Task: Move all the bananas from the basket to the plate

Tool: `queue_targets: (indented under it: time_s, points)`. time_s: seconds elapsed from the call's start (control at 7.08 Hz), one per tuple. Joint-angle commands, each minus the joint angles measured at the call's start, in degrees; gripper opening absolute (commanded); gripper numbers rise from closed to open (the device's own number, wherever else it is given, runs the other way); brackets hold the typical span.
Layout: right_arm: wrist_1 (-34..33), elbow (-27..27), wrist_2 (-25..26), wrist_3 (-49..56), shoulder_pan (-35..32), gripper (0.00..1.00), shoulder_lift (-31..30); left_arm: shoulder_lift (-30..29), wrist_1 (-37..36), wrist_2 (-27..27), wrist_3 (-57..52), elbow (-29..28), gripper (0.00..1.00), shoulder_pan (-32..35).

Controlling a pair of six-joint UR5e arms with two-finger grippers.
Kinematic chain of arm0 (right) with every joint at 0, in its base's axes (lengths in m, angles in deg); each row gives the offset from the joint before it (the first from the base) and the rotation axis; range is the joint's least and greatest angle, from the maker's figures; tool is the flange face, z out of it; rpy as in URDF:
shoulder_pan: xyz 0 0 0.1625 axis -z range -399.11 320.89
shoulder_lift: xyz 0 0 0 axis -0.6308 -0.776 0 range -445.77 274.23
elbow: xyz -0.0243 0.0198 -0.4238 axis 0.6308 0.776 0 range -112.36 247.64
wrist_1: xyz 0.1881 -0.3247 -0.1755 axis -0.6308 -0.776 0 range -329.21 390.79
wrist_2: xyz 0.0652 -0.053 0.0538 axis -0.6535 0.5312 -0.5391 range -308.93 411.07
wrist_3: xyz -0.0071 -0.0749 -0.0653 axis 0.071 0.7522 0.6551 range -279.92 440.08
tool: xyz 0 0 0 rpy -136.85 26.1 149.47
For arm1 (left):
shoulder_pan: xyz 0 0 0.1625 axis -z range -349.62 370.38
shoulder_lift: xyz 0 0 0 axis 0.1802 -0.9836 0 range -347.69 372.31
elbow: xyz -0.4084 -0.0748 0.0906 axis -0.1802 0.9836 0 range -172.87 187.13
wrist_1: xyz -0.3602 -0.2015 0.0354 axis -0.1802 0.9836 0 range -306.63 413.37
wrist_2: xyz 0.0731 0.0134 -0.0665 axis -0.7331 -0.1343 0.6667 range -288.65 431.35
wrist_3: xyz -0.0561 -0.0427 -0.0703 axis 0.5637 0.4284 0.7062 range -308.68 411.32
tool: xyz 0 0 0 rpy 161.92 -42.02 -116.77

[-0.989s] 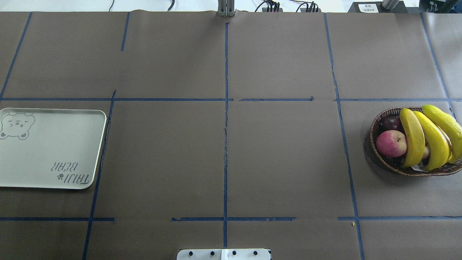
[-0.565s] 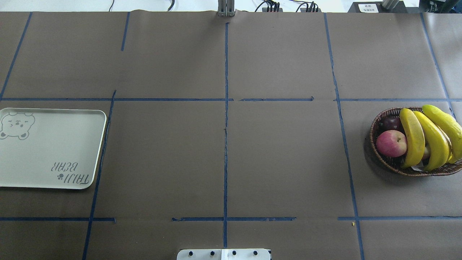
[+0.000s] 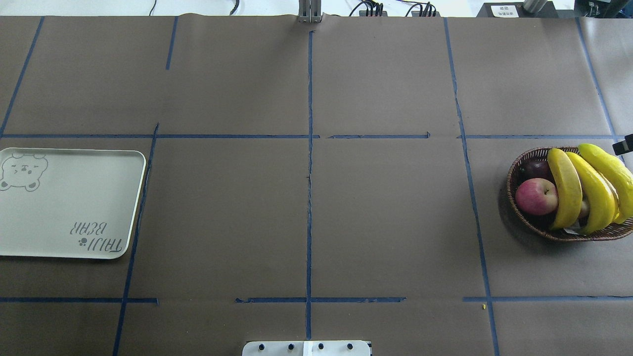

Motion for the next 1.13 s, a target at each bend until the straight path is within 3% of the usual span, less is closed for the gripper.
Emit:
queue_targets:
  time_s: [0.0,0.28,0.57,0.99]
  points:
    - [2.8,-2.6,6.8,-12.5,7.5,0.97,-0.7,0.0,0.0,-0.1,0.0,-0.1,1.0,0.0]
    - [12.1,-2.3,14.5,-22.9,16.0,0.97,-5.2,0.0,0.1,-0.1,0.0,-0.1,1.0,0.0]
    - [14.0,-0.6,22.4,-25.5,22.2,0.93,-7.5,0.0,0.1,-0.2,0.0,-0.2,1.0,0.0]
    - [14.1,2.0,24.2,-26.6,24.9,0.81,-7.5,0.0,0.2,-0.1,0.0,-1.0,1.0,-0.1]
